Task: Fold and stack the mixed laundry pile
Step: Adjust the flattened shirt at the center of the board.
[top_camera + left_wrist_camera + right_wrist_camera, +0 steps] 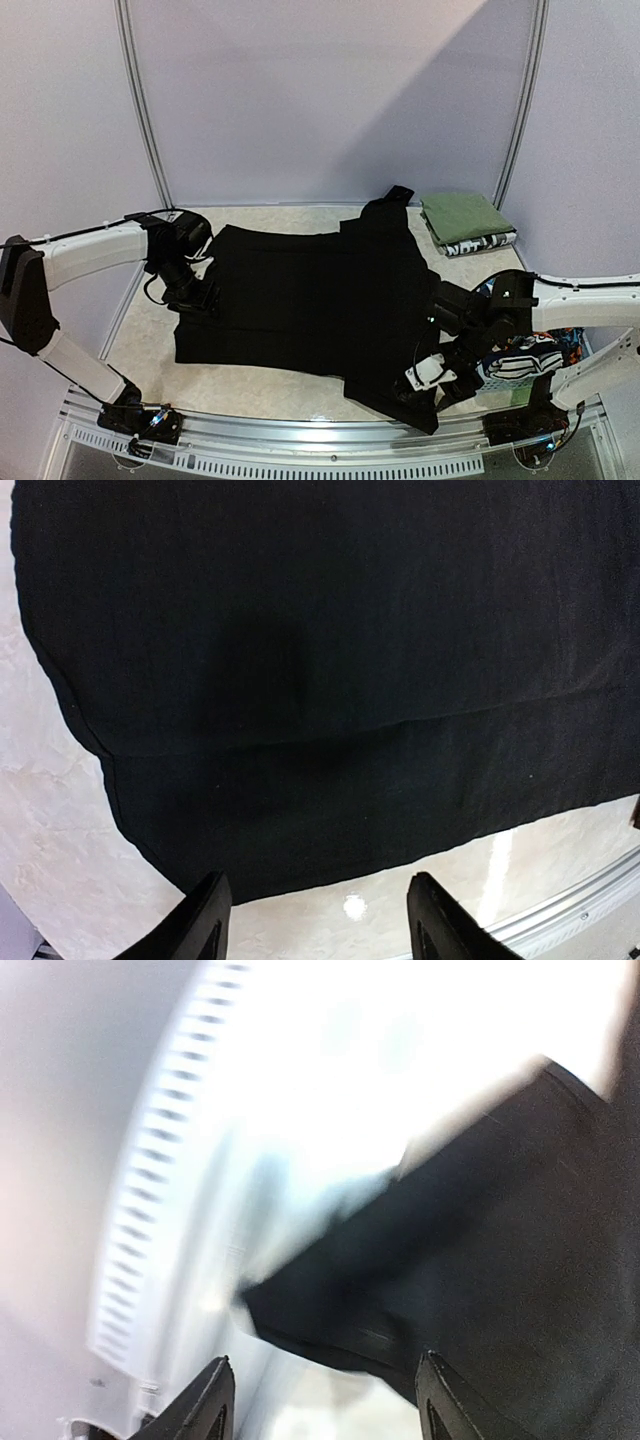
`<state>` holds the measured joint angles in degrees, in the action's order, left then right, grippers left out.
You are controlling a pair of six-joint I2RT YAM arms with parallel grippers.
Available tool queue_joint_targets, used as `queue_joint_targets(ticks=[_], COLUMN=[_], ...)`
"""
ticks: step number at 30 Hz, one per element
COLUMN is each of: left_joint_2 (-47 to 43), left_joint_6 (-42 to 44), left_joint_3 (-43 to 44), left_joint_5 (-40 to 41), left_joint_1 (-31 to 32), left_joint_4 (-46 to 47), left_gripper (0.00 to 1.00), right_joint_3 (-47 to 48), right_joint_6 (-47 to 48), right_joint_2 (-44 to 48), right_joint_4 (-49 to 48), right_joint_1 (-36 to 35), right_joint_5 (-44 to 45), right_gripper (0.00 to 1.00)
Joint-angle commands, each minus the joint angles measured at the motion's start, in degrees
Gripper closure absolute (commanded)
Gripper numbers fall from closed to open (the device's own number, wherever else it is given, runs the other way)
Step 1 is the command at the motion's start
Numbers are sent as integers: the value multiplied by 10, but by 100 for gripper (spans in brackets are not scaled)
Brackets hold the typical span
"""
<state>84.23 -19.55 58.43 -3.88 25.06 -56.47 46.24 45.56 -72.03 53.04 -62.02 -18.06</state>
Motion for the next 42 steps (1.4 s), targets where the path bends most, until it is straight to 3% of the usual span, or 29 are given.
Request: queue_joint_targets(ticks=[1,7,12,22,24,28,30,33,37,42], left_joint_2=[-20,-35,-34,-37,-36,-34,-33,-39,-37,-14], left_joint_6=[-19,-30,-25,-29,-26,-15,-6,31,64,82], left_joint_3=[7,5,17,14,19,31,33,30,41,63], left_joint_5=[7,11,14,-6,-6,-11,-20,-33,-26,-29], left_joint_1=[-4,-4,-2,6,8,15,26,66,123,164], left_joint_4=[11,18,13,38,38,42,53,100,138,156], left_gripper=[39,39,39,39,39,39,39,38,38,38], right_joint_3=[-4,-24,-37,-46,-48,-25,7,86,197,286], right_joint_6=[-23,-39,-63,-56,-53,-60,-59,-52,-50,-80], right_joint_2=[5,-28,-39,-77,-85,-100,-93,-90,-109,-170], right_joint_4=[34,-19,-84,-127,-137,-115,-77,-8,46,28], right_joint_1=[-55,-115,-124,-124,-124,-124,-121,-77,50,199], right_joint_5=[-34,-22,50,87,104,108,91,-2,-151,-276], right_gripper=[35,32,36,39,47,83,93,98,99,98])
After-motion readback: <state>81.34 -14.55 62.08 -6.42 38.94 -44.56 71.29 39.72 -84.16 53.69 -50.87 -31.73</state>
